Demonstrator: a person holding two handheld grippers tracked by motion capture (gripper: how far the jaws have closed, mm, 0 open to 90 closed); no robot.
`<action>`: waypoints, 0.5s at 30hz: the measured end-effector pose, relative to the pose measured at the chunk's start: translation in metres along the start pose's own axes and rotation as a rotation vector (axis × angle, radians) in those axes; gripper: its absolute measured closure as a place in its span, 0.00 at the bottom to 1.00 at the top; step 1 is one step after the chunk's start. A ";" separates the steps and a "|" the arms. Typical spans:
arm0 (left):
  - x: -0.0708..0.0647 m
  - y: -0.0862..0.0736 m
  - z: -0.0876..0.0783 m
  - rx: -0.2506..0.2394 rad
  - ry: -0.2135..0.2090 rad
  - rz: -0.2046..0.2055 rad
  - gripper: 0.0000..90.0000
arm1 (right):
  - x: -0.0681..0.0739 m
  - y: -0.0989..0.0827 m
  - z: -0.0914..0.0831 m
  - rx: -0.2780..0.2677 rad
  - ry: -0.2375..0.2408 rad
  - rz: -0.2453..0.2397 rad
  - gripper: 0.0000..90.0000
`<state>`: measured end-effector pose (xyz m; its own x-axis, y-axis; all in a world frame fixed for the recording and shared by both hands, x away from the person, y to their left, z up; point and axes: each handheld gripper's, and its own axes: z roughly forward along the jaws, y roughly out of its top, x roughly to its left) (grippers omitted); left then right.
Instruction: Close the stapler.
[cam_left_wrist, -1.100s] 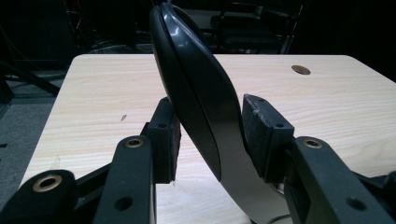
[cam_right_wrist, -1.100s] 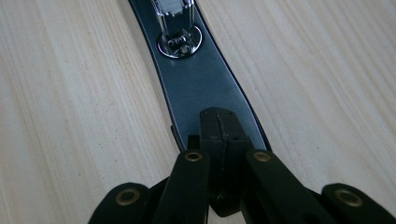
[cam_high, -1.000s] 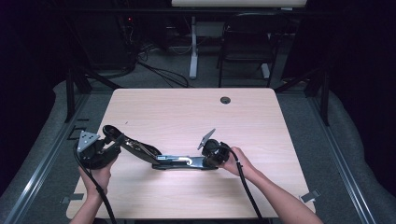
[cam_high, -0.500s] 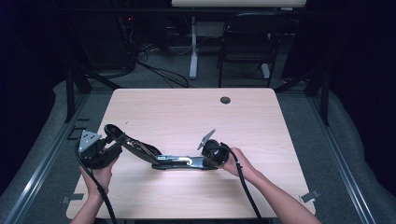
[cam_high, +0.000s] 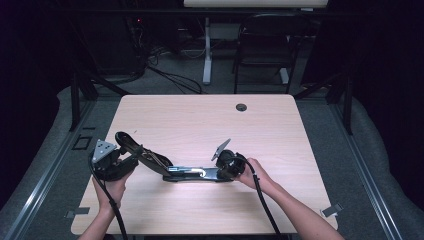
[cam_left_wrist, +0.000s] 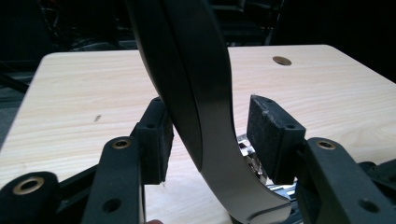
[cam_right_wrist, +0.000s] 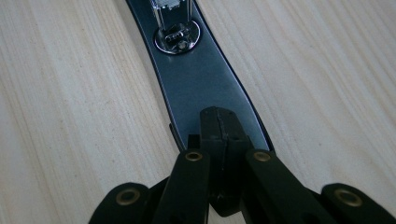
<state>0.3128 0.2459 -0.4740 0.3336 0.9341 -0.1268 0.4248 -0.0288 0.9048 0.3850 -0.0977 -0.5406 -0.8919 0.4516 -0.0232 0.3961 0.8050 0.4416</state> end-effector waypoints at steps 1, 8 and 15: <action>-0.001 0.000 0.001 -0.002 -0.006 -0.001 0.57 | 0.000 0.000 0.000 0.000 0.001 0.001 1.00; -0.008 -0.002 0.006 0.001 -0.048 0.008 0.57 | 0.000 0.000 0.000 -0.002 0.004 0.001 1.00; -0.016 -0.002 0.007 -0.011 -0.071 0.030 0.57 | -0.001 -0.001 0.000 -0.009 0.011 0.009 1.00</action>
<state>0.3126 0.2291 -0.4762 0.4050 0.9053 -0.1282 0.4050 -0.0519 0.9128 0.3855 -0.0991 -0.5412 -0.8906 0.4547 -0.0092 0.4025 0.7973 0.4499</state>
